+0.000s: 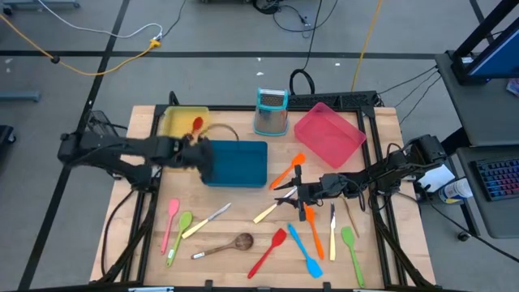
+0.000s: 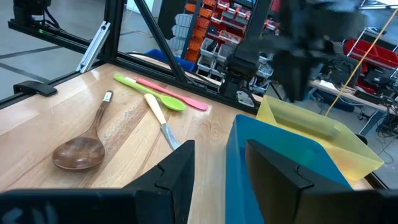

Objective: Pick & Place Kitchen Items
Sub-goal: Put the brown serving spoon into the yellow bin

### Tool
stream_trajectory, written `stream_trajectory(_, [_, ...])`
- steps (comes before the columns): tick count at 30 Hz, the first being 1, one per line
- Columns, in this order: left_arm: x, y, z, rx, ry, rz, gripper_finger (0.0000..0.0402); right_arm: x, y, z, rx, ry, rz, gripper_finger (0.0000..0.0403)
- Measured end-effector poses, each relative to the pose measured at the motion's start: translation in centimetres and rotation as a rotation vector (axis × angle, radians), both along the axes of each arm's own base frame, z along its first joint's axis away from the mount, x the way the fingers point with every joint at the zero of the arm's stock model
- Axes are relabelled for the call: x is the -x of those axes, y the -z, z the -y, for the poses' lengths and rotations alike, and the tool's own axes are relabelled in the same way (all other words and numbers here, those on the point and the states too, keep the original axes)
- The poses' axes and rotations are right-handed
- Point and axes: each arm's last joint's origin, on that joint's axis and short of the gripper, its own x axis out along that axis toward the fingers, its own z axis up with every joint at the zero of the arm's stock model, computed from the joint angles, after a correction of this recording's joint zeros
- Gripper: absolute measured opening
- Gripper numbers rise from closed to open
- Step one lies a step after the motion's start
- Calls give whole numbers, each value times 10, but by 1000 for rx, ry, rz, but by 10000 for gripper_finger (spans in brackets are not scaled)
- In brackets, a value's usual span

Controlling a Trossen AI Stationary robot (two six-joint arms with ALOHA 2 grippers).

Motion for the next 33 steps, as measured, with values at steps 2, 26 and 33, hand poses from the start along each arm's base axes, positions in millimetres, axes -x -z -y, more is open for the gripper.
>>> stream_trajectory(2, [-5,-1,19,3,80,47,106,0,0,0,0,0,-1,136])
stream_trajectory(26, [-34,75,198,65,475,240,106,0,0,0,-6,0,-1,135])
stream_trajectory(33, [-25,97,216,237,372,177,106,0,0,0,50,-3,4,136])
